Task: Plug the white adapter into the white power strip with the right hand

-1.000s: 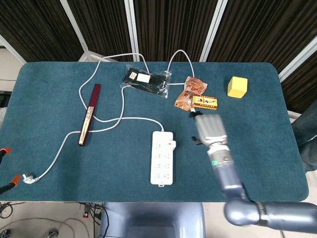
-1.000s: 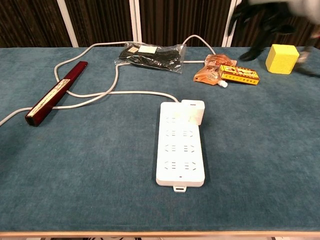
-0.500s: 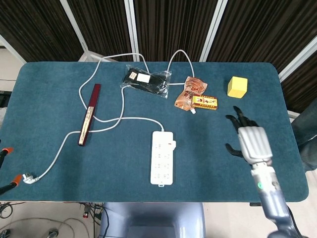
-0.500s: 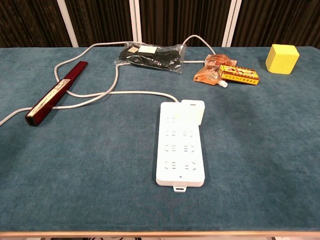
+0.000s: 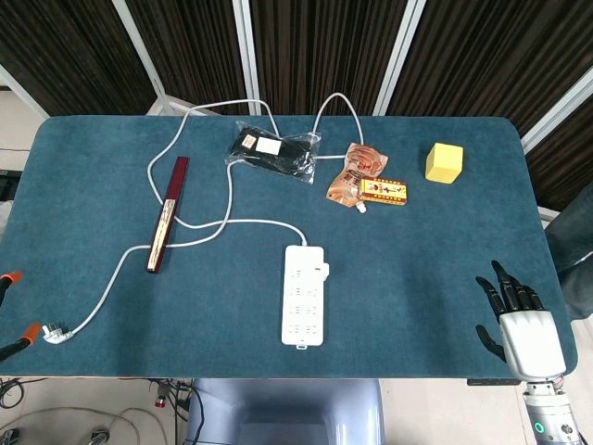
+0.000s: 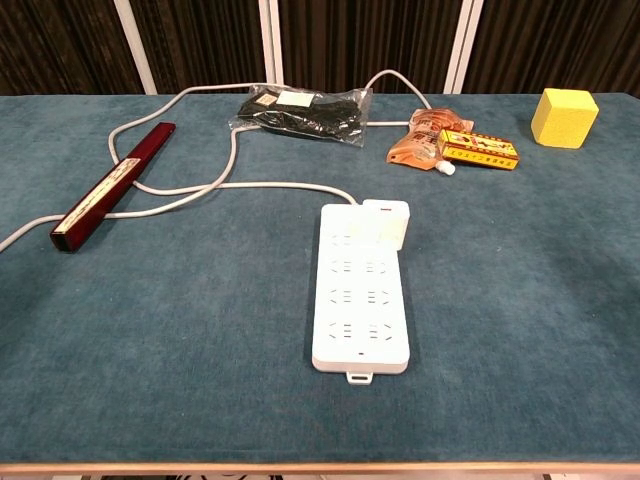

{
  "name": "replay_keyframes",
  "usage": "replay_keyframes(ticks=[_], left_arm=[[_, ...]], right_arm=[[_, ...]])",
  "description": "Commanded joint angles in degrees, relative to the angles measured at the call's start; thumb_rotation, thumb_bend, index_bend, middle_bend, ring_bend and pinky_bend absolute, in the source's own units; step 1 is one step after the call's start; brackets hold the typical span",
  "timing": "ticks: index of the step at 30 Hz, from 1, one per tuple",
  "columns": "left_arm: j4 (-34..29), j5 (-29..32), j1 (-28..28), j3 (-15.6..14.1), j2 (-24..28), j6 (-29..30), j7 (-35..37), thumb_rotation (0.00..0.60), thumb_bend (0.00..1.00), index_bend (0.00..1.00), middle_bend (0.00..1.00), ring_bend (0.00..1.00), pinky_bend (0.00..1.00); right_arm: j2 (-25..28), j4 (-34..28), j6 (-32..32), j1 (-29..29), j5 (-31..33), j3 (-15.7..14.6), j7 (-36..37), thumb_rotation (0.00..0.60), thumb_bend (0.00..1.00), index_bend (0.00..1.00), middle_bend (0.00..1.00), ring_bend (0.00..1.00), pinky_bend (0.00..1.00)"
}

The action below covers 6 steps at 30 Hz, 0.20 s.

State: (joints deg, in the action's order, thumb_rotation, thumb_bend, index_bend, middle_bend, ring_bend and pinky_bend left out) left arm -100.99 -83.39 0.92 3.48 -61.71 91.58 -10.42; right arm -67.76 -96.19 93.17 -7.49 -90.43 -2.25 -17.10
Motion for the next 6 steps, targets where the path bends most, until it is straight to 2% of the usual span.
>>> replay_keyframes(ticks=[1, 6], left_arm=[[0.1, 0.1, -0.1, -0.1, 0.0, -0.3, -0.1, 0.600, 0.19, 0.20, 0.00, 0.00, 0.10], [0.4, -0.1, -0.2, 0.0, -0.1, -0.2, 0.0, 0.600, 0.18, 0.20, 0.00, 0.00, 0.06]], right_arm=[[0.4, 0.1, -1.6, -0.2, 0.0, 0.0, 0.2, 0.600, 0.32, 0.18, 0.03, 0.17, 0.26], [0.7, -0.1, -2.9, -0.4, 0.6, 0.9, 0.4, 0.600, 0.32, 0.14, 0.03, 0.17, 0.26]])
